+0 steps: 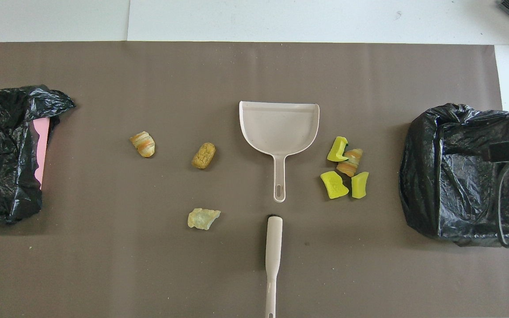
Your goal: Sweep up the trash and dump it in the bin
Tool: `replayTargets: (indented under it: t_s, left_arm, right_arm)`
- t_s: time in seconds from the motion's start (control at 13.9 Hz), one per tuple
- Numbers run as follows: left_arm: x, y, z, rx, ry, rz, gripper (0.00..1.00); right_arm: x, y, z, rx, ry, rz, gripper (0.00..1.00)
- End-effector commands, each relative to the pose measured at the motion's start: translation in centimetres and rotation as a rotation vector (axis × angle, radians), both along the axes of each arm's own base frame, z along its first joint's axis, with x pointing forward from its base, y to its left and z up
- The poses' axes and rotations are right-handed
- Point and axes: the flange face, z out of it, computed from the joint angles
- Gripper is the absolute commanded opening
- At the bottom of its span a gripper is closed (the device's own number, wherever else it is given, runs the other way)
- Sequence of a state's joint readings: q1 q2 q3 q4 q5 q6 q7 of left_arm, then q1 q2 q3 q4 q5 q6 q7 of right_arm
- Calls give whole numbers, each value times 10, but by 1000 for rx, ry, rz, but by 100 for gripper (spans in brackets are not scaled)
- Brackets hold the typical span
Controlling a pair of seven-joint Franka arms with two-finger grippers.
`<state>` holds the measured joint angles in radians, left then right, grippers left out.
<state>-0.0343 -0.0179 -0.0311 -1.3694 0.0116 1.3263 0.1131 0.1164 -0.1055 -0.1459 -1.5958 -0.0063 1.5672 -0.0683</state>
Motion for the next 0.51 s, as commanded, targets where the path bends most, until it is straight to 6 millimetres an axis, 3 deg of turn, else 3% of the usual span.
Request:
replayTargets:
  t_s: [0.0,0.43]
  left_arm:
    - [-8,3,2,-2,10,3,100]
    - [-8,-1,3,-3,0,-3,100]
  right_arm:
    - [-1,-1,0,-16,-12,17,100]
    - [-2,-1,-1,-16,-9,17,100]
